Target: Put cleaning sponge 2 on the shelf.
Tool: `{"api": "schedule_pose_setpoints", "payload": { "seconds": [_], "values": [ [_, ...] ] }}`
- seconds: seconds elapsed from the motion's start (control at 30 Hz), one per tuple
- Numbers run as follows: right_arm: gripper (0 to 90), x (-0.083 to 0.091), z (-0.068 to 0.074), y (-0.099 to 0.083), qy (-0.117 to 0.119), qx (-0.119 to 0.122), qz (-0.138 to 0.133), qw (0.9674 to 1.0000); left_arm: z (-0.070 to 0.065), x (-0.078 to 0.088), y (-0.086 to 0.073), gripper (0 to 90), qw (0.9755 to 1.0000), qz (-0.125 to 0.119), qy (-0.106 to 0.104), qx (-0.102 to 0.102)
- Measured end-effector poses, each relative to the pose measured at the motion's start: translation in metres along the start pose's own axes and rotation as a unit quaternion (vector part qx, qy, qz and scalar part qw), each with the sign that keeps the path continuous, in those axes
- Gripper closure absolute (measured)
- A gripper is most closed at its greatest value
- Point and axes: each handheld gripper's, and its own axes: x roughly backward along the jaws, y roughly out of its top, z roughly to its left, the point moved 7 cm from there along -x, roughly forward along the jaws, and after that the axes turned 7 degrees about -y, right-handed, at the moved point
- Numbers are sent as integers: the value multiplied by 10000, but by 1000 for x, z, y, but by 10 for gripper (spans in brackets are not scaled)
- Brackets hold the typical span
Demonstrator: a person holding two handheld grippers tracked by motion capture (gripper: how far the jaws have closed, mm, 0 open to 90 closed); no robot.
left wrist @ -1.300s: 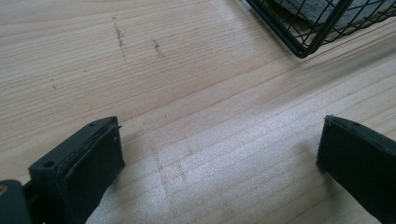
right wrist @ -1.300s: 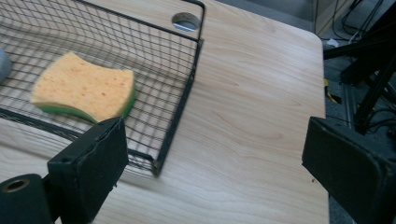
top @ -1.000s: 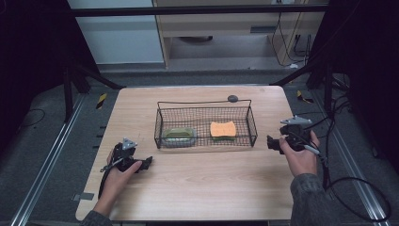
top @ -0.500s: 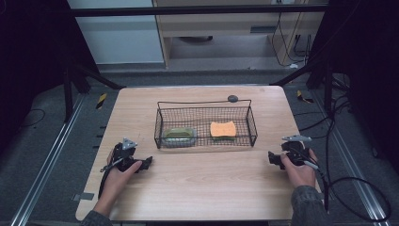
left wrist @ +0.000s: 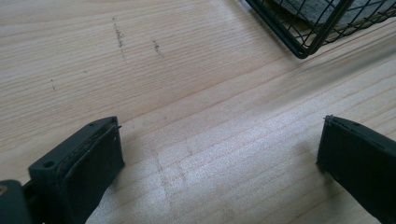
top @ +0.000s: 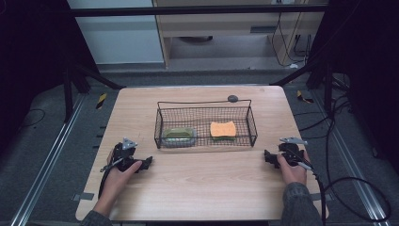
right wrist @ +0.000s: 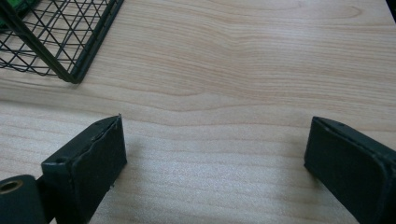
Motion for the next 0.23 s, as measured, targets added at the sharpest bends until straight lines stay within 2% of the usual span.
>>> {"api": "schedule_pose_setpoints", "payload": {
  "seconds": [0.1,0.23],
  "values": [
    [46,0,0,0,51,21,16,10000,0,0,0,0,10000,0,0,0],
    [5,-2,-1,0,-34,-59,105,9999,0,0,0,0,10000,-1,1,-1]
  ]
}}
